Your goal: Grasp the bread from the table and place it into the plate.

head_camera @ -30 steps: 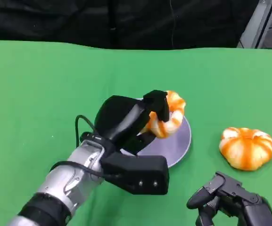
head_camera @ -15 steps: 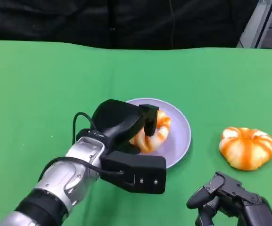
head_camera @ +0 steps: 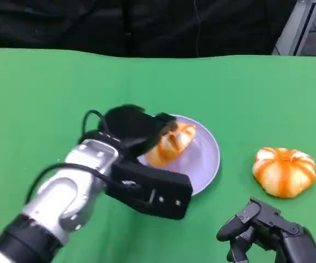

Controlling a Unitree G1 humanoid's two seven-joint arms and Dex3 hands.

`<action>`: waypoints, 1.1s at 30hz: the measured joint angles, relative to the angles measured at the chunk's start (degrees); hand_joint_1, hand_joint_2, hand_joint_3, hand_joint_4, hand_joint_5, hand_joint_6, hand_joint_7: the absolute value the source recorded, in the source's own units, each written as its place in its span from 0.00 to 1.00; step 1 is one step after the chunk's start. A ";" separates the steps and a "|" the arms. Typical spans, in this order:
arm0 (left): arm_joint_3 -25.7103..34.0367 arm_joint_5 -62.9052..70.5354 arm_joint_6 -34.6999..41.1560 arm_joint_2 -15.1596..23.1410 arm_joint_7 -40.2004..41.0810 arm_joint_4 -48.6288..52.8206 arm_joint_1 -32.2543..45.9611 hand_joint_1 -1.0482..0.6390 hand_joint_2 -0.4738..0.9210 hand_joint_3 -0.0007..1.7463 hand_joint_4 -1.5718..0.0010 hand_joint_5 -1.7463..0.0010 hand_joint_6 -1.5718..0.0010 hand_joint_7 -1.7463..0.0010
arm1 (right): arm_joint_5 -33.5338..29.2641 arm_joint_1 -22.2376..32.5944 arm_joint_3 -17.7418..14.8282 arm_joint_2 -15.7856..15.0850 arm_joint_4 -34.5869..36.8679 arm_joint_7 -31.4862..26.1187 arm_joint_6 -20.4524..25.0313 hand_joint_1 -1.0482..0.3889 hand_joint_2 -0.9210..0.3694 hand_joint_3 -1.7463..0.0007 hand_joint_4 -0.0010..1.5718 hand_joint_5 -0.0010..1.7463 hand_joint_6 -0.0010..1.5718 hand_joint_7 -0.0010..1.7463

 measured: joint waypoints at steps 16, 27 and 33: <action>13.75 -23.61 -16.77 4.78 0.09 -7.10 12.95 0.16 1.00 0.20 0.94 0.96 0.96 0.98 | 0.25 -0.18 -0.66 -0.64 0.29 0.35 -0.10 0.71 0.32 0.33 0.40 0.93 0.45 0.75; 26.23 -46.71 -29.24 -3.13 7.98 -9.06 30.42 0.53 0.92 0.30 0.51 0.45 0.40 0.77 | 0.16 -0.17 -0.75 -0.84 0.33 0.42 -0.27 0.70 0.30 0.35 0.39 0.92 0.45 0.75; 28.42 -55.61 -32.61 -5.30 5.84 -10.28 38.62 0.57 0.77 0.62 0.45 0.19 0.44 0.37 | 0.27 -0.37 -0.98 -1.07 0.29 0.73 -0.27 0.71 0.30 0.36 0.39 0.93 0.45 0.75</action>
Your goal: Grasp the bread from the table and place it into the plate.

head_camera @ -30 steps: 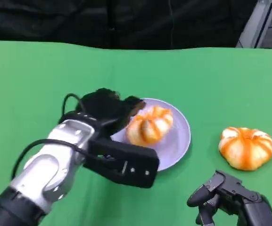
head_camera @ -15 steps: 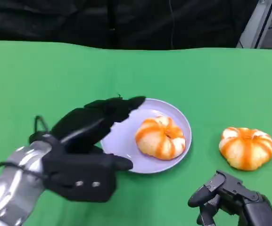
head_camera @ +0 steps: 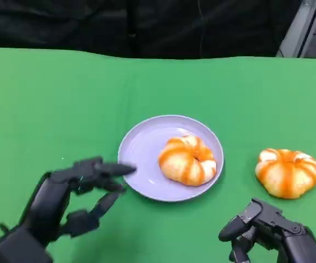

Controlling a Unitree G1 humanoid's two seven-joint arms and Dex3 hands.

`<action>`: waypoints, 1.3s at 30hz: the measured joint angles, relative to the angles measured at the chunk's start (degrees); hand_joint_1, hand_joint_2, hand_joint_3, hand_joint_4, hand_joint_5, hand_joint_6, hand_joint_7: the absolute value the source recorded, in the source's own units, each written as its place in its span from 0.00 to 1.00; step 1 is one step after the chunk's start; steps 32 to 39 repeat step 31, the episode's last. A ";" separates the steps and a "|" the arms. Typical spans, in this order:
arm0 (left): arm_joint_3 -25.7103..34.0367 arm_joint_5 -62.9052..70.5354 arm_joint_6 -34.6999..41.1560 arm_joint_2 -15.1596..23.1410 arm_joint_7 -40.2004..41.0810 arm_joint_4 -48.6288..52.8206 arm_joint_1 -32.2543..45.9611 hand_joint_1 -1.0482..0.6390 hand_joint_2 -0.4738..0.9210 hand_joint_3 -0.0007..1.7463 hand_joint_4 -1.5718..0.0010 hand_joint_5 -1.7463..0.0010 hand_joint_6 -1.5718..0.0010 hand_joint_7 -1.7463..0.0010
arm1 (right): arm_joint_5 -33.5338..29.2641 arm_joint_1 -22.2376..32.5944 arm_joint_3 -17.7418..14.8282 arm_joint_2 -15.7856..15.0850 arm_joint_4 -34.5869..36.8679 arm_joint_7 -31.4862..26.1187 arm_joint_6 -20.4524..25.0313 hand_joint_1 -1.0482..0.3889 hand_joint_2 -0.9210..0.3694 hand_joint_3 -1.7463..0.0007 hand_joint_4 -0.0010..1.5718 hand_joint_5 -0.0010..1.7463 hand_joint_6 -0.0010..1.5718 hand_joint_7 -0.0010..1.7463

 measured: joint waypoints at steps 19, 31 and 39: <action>0.74 -5.82 -3.52 -4.13 -4.23 1.34 4.07 0.51 0.69 0.68 0.48 0.00 0.53 0.07 | 0.26 0.77 -1.52 -0.44 0.01 0.74 -0.87 0.70 0.30 0.35 0.38 0.93 0.44 0.76; 0.75 -5.50 -6.20 -4.39 -5.35 4.19 3.48 0.52 0.69 0.68 0.47 0.00 0.53 0.08 | 0.96 1.42 -2.42 -0.83 0.09 1.18 -2.08 0.71 0.30 0.36 0.38 0.93 0.44 0.76; 0.75 -5.50 -6.20 -4.39 -5.35 4.19 3.48 0.52 0.69 0.68 0.47 0.00 0.53 0.08 | 0.96 1.42 -2.42 -0.83 0.09 1.18 -2.08 0.71 0.30 0.36 0.38 0.93 0.44 0.76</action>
